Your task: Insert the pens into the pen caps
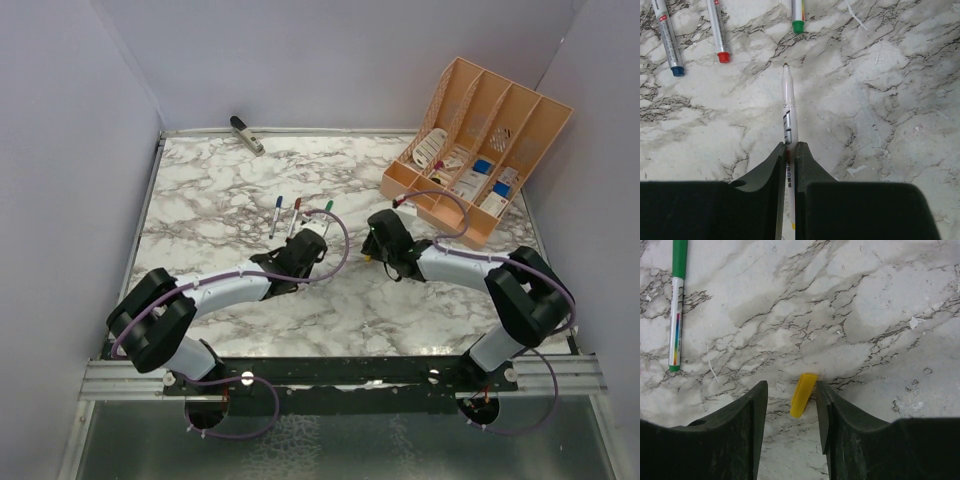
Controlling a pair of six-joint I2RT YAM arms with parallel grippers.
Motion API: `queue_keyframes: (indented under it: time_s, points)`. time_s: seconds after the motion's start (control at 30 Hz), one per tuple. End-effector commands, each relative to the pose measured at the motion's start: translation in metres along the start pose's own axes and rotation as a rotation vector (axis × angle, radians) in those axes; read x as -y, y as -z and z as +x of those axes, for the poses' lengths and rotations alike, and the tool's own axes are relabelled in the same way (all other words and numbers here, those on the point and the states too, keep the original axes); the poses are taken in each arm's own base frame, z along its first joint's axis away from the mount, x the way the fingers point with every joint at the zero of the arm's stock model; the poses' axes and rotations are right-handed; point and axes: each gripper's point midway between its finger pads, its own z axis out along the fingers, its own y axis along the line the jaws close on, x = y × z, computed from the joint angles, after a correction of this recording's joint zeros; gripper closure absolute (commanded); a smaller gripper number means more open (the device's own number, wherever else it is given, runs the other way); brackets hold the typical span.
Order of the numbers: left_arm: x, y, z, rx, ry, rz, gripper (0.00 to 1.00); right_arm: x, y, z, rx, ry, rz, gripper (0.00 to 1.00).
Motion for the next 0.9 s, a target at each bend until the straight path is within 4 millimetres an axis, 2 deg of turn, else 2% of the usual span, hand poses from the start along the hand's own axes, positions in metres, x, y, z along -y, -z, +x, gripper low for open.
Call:
queue_keyframes:
  time_s: [0.0, 0.2, 0.33, 0.5, 0.87]
  points:
    - [-0.003, 0.004, -0.01, 0.037, 0.01, 0.011, 1.0, 0.008, -0.001, 0.0, 0.013, -0.022, 0.092, 0.56]
    - [-0.004, 0.004, -0.011, 0.043, 0.021, 0.017, 1.0, 0.017, 0.003, 0.002, 0.02, -0.023, 0.157, 0.55]
    - [-0.003, 0.003, -0.011, 0.042, 0.021, 0.022, 1.0, 0.021, -0.002, 0.009, 0.002, -0.013, 0.182, 0.55]
    - [-0.005, 0.004, -0.011, 0.045, 0.023, 0.02, 1.0, 0.017, -0.009, 0.013, -0.02, 0.01, 0.192, 0.57]
    - [-0.012, 0.006, -0.01, 0.054, 0.043, 0.01, 1.0, 0.012, -0.01, 0.025, -0.058, 0.033, 0.203, 0.71]
